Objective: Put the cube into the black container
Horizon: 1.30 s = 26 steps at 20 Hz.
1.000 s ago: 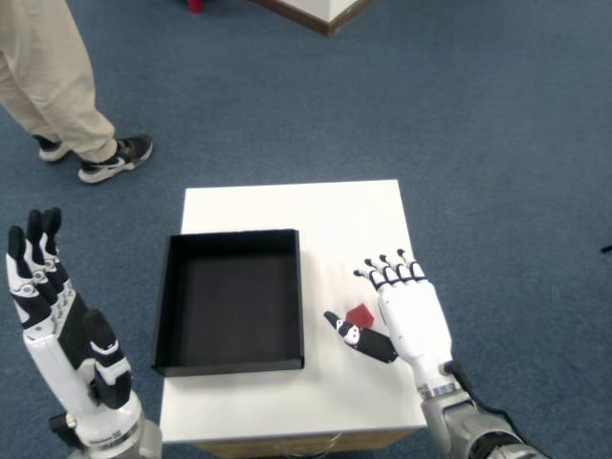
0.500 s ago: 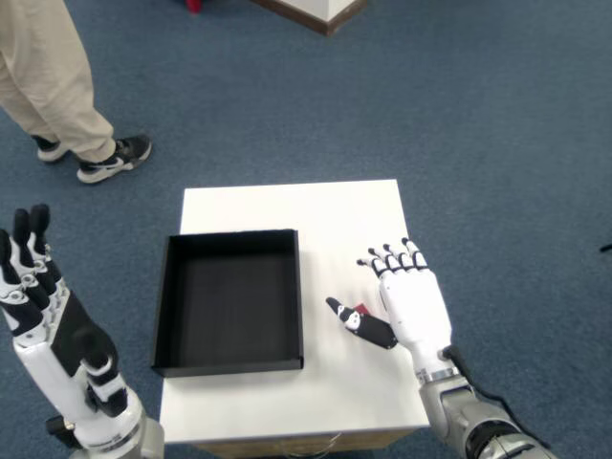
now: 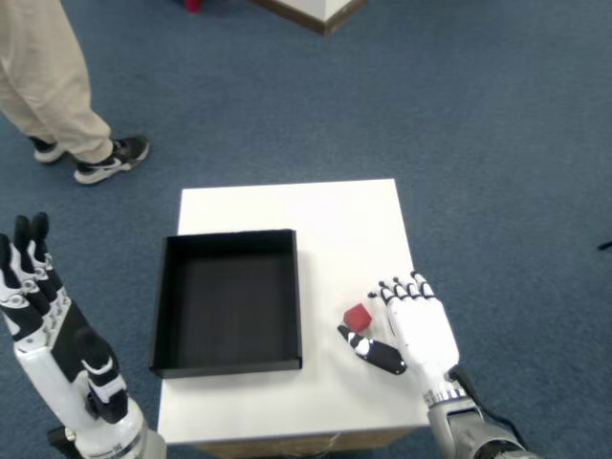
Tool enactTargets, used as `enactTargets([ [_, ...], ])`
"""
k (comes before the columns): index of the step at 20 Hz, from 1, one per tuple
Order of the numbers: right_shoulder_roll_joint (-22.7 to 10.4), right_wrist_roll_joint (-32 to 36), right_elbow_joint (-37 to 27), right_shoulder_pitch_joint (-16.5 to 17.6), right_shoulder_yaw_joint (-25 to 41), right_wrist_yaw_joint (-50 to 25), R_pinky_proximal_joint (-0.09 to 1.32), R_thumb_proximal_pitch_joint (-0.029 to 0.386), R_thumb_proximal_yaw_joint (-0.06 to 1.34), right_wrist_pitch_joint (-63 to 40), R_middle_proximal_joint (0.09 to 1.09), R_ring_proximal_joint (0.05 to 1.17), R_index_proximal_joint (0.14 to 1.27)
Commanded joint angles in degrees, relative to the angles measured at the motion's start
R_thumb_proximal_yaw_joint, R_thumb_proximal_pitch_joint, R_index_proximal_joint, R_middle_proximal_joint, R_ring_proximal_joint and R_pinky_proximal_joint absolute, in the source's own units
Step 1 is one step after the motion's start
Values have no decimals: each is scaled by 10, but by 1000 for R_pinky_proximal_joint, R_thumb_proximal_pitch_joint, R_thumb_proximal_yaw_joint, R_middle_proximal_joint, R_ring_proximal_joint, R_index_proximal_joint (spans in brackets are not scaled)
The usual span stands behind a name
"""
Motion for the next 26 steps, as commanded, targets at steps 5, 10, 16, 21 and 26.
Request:
enactTargets([
  [5, -6, -7, -24, 3, -12, -8, 140, -19, 261, 18, 341, 293, 576],
  [10, -4, -7, -30, 11, -15, -7, 136, -19, 266, 22, 338, 290, 591],
  [16, -3, -11, -44, 8, -12, -4, 142, -18, 260, 25, 344, 298, 608],
  [21, -3, -10, -49, 4, -11, 3, 142, -17, 261, 31, 346, 299, 625],
  [26, -4, -1, -59, -9, -6, 9, 154, -16, 260, 35, 353, 301, 639],
])
